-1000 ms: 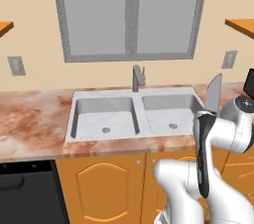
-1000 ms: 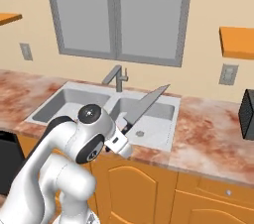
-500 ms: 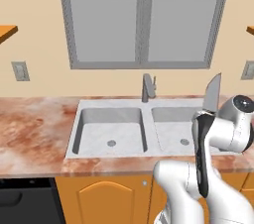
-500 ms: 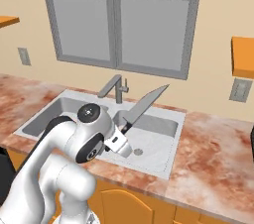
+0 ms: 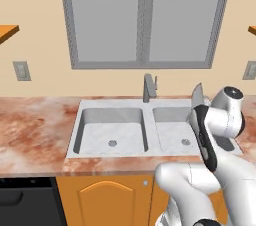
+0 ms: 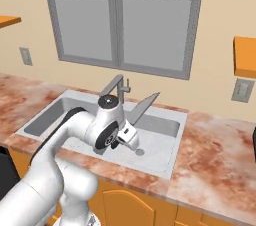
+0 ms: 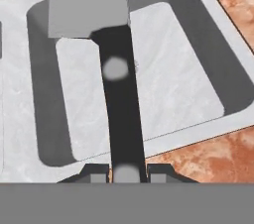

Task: Move the cutting board and knife to the sink. Then move spray from the cabinet to the counter.

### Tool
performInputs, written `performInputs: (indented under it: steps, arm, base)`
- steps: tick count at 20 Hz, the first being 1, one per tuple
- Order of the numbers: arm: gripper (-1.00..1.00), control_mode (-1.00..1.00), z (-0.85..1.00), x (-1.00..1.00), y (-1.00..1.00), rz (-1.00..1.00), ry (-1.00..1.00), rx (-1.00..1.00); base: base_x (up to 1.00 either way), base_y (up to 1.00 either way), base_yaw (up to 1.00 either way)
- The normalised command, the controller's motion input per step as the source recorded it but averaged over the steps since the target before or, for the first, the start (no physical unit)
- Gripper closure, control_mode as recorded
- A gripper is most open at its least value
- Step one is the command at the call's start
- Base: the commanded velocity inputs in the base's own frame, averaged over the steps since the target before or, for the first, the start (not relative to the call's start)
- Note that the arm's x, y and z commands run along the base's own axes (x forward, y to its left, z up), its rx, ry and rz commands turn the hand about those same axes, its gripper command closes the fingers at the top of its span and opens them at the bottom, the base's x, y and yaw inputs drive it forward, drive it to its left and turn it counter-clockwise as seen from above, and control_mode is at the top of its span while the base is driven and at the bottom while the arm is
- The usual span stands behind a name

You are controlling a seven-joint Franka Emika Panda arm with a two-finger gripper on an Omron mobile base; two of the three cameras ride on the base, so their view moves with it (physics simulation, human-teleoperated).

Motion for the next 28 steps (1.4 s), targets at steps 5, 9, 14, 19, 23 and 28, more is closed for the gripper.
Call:
performInputs:
  steps: [5,9,14,19,23,28]
  arm:
    - [1.0,-1.0,0.0,0.38,0.0,0.01,0.27,0.08]
    - [1.0,-1.0,0.0,0.0,0.0,0.0,0.01,0.01]
    - [1.0,-1.0,-0.12,0.0,0.2,-0.23,0.0,0.02]
    - [1.0,-1.0,-0.2,0.06,0.25,-0.32,-0.05,0.03]
    - [1.0,-1.0,-0.11,0.23,0.08,-0.13,-0.01,0.01]
    - [1.0,-1.0,-0.28,0.09,0.0,-0.12,0.0,0.05]
  base:
    - [0.0,0.0,0.0]
    - [0.0,0.0,0.0]
    - [0.0,0.0,0.0]
    - [0.0,0.0,0.0]
    - [0.0,0.0,0.0]
    - [0.0,0.0,0.0]
